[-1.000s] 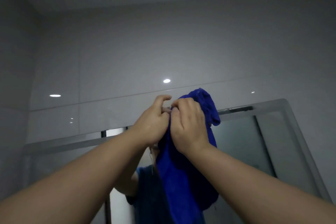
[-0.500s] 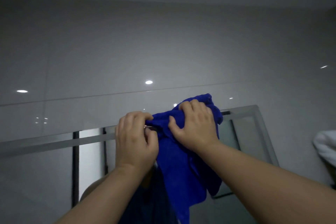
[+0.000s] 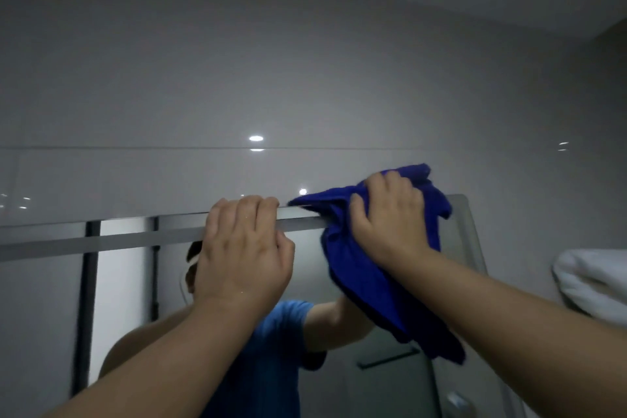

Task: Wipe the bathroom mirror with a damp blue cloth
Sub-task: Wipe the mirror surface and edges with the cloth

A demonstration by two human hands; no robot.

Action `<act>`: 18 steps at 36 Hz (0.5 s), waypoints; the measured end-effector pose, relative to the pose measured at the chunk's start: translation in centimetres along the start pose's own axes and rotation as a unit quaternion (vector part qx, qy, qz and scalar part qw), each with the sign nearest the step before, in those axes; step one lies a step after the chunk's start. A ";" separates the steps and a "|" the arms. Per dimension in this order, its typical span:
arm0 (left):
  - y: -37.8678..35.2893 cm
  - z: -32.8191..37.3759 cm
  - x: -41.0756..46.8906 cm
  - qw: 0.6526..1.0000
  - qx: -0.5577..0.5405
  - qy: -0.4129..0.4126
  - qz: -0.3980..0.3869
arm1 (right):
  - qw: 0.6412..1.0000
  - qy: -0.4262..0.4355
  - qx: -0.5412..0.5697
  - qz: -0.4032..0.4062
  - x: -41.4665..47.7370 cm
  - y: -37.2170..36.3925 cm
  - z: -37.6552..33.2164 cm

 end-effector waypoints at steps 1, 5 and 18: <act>-0.1 0.0 0.0 1.000 0.004 -0.002 -0.001 | 1.000 0.020 0.016 0.001 -0.5 -0.1 -2.0; 0.0 0.0 -0.1 1.000 0.017 0.002 -0.004 | 0.992 0.090 0.091 0.007 -2.1 0.1 -8.3; 0.6 0.2 -0.4 0.999 0.030 0.012 -0.014 | 0.992 -0.073 0.066 0.081 0.6 0.5 9.0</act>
Point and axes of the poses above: each hand's wrist, its own x-axis towards the middle knuckle, its own y-axis out of the back of the hand, z = x × y, the point moved 8 cm from there along x, towards the middle knuckle, and after that the axes turned 9 degrees about z, right-handed, at the moved point
